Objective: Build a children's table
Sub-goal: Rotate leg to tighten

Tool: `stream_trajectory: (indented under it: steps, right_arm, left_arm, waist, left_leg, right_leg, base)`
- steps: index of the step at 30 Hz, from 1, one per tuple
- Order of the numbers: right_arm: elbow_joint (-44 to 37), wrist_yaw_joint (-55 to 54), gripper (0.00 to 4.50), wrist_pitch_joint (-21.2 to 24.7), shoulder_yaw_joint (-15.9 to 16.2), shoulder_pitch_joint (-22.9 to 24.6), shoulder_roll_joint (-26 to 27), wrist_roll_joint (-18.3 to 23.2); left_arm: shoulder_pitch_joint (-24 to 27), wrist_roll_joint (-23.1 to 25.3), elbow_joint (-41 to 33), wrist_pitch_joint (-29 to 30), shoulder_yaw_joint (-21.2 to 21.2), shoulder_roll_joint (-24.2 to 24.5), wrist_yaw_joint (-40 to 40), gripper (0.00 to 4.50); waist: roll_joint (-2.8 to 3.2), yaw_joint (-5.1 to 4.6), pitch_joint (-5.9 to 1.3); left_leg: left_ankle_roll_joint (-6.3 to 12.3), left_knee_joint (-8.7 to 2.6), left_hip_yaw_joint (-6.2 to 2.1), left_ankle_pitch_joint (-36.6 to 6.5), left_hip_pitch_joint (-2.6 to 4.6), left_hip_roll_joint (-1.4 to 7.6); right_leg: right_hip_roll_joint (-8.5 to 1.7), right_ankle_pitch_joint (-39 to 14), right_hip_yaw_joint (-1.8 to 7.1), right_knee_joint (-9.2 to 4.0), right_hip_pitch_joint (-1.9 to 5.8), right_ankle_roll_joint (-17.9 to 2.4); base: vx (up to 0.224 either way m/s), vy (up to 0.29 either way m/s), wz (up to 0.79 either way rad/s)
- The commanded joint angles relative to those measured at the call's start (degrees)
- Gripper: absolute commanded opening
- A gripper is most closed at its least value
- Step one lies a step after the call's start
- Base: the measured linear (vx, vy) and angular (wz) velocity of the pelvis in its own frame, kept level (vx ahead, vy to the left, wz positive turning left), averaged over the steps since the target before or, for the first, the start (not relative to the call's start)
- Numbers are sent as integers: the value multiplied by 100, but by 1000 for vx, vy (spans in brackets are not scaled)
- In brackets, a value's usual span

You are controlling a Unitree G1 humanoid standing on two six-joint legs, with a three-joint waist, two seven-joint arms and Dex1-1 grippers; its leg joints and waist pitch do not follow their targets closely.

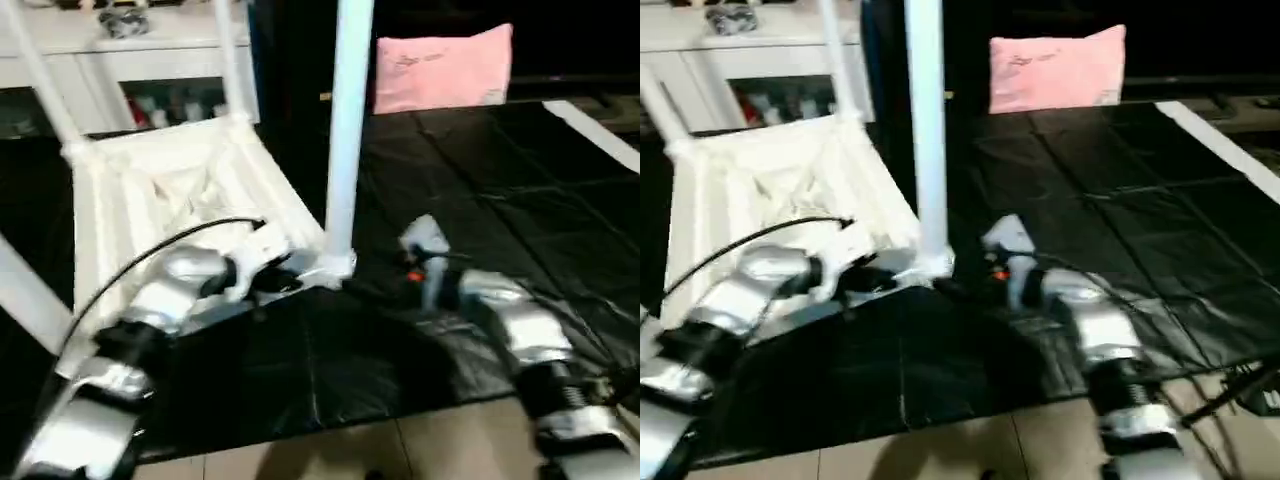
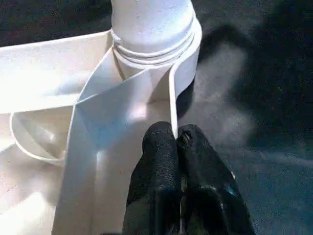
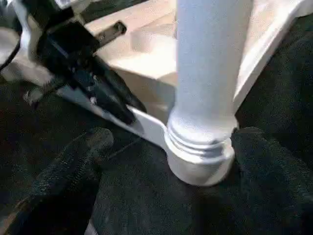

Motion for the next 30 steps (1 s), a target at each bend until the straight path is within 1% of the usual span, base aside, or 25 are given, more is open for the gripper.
stream_trajectory:
  steps: [1,2,3,4,6,7,10,11,12,13,14,15,16,17,18,19,23,24,25,27,30]
  right_arm:
    - [-417,481,443,-3,99,32,-305,112]
    - [-417,481,443,-3,99,32,-305,112]
    - [-503,616,443,-57,147,54,-421,93]
    - [-538,697,443,-98,197,67,-484,68]
    - [-573,803,443,-155,270,82,-553,28]
    - [-593,892,443,-337,361,101,-597,-60]
    - [-514,1094,443,-517,524,81,-574,-130]
    - [-452,1284,443,-515,624,37,-551,-112]
    - [-437,1337,443,-505,648,21,-544,-101]
    - [-326,1433,428,-485,698,-60,-498,-79]
    - [-212,1484,428,-468,729,-133,-456,-73]
    - [-151,1502,417,-459,742,-173,-435,-72]
    - [-15,1500,417,-515,763,-241,-394,-109]
    - [99,1490,399,-571,778,-295,-364,-138]
    - [99,1490,399,-571,778,-295,-364,-138]
    - [286,1628,384,-608,858,-388,-347,-154]
    - [386,1949,361,-590,971,-470,-368,-123]
    - [406,2101,341,-557,991,-499,-381,-88]
    - [411,2122,334,-553,994,-505,-383,-82]
    - [437,2181,326,-551,1001,-523,-389,-69]
    - [480,2363,297,-532,1060,-542,-442,-33]
  left_arm:
    - [148,80,-89,-393,-319,195,-619,0]
    - [148,80,-89,-393,-319,195,-619,0]
    - [180,64,-112,-530,-367,267,-804,0]
    - [203,29,-143,-576,-392,303,-939,0]
    - [232,-38,-194,-631,-419,344,-1134,0]
    - [268,-129,-287,-657,-446,382,-1380,0]
    - [292,-210,-401,-675,-511,405,-1668,0]
    - [279,-234,-424,-722,-567,412,-1809,0]
    - [272,-235,-424,-741,-582,413,-1839,0]
    - [250,-248,-435,-771,-621,404,-1947,0]
    - [231,-259,-452,-778,-648,394,-2022,0]
    - [220,-266,-459,-778,-658,388,-2059,0]
    - [203,-275,-478,-771,-678,375,-2107,0]
    - [195,-278,-495,-778,-690,366,-2143,0]
    - [195,-278,-495,-778,-690,366,-2143,0]
    - [192,-289,-554,-772,-714,358,-2223,0]
    - [188,-295,-592,-766,-741,376,-2303,0]
    - [191,-294,-597,-770,-741,388,-2322,0]
    - [192,-293,-597,-772,-741,390,-2324,0]
    - [192,-293,-596,-778,-742,396,-2329,0]
    - [217,-282,-605,-784,-745,435,-2355,0]
  waist:
    - [-10,59,-397]
    - [-8,72,-393]
    - [-7,84,-393]
    - [-20,121,-384]
    - [-12,149,-372]
    - [-13,159,-371]
    - [-4,167,-365]
    - [-2,172,-363]
    - [-2,183,-364]
    - [-4,200,-371]
    - [-6,208,-370]
    - [-2,224,-372]
    - [-2,236,-371]
    - [4,248,-375]
    - [2,250,-373]
    - [-5,260,-376]
    - [-14,262,-381]
    - [-14,263,-383]
    - [-19,265,-386]
    - [-17,266,-385]
    - [-5,264,-382]
  left_leg:
    - [487,-365,148,-1132,-79,-85]
    - [489,-366,144,-1138,-90,-83]
    - [482,-367,153,-1140,-86,-77]
    - [449,-373,156,-1164,-75,-74]
    - [393,-378,158,-1266,-59,-76]
    - [361,-384,157,-1335,-51,-72]
    - [334,-387,159,-1435,-31,-73]
    - [338,-388,159,-1451,-29,-73]
    - [351,-392,159,-1458,-29,-68]
    - [354,-395,154,-1433,-40,-60]
    - [352,-397,157,-1434,-38,-57]
    - [341,-395,157,-1420,-38,-59]
    - [336,-395,161,-1424,-34,-60]
    - [310,-398,159,-1422,-30,-53]
    - [299,-401,158,-1416,-29,-52]
    - [287,-398,165,-1421,-18,-50]
    - [321,-399,166,-1332,-44,-52]
    - [335,-395,170,-1311,-53,-57]
    - [350,-393,171,-1288,-56,-56]
    - [350,-394,170,-1281,-55,-56]
    - [346,-392,171,-1287,-53,-59]
  right_leg:
    - [-188,-2156,303,-309,380,-738]
    - [-182,-2164,303,-301,388,-728]
    - [-181,-2160,312,-301,388,-717]
    - [-186,-2253,319,-304,374,-684]
    - [-192,-2436,312,-318,360,-638]
    - [-203,-2553,311,-334,353,-601]
    - [-185,-2612,318,-345,333,-607]
    - [-182,-2624,319,-347,329,-609]
    - [-177,-2609,326,-344,330,-619]
    - [-180,-2554,334,-329,339,-640]
    - [-182,-2542,338,-329,336,-651]
    - [-181,-2525,342,-318,332,-675]
    - [-180,-2533,344,-323,331,-681]
    - [-188,-2516,353,-311,327,-708]
    - [-182,-2498,356,-310,328,-715]
    - [-180,-2448,370,-291,321,-748]
    - [-164,-2302,393,-258,341,-787]
    - [-164,-2282,394,-259,349,-797]
    - [-166,-2266,397,-252,354,-802]
    - [-166,-2286,396,-253,352,-799]
    - [-163,-2343,393,-266,352,-778]
  base:
    - [0,0,0]
    - [0,0,0]
    - [0,0,0]
    - [0,0,0]
    - [0,0,0]
    - [0,0,0]
    - [0,0,0]
    - [0,0,0]
    - [0,0,0]
    - [0,0,0]
    - [0,0,0]
    - [0,0,0]
    - [0,0,0]
    - [0,0,0]
    - [0,0,0]
    - [0,0,0]
    - [0,0,0]
    - [0,0,0]
    - [0,0,0]
    - [0,0,0]
    - [0,0,0]
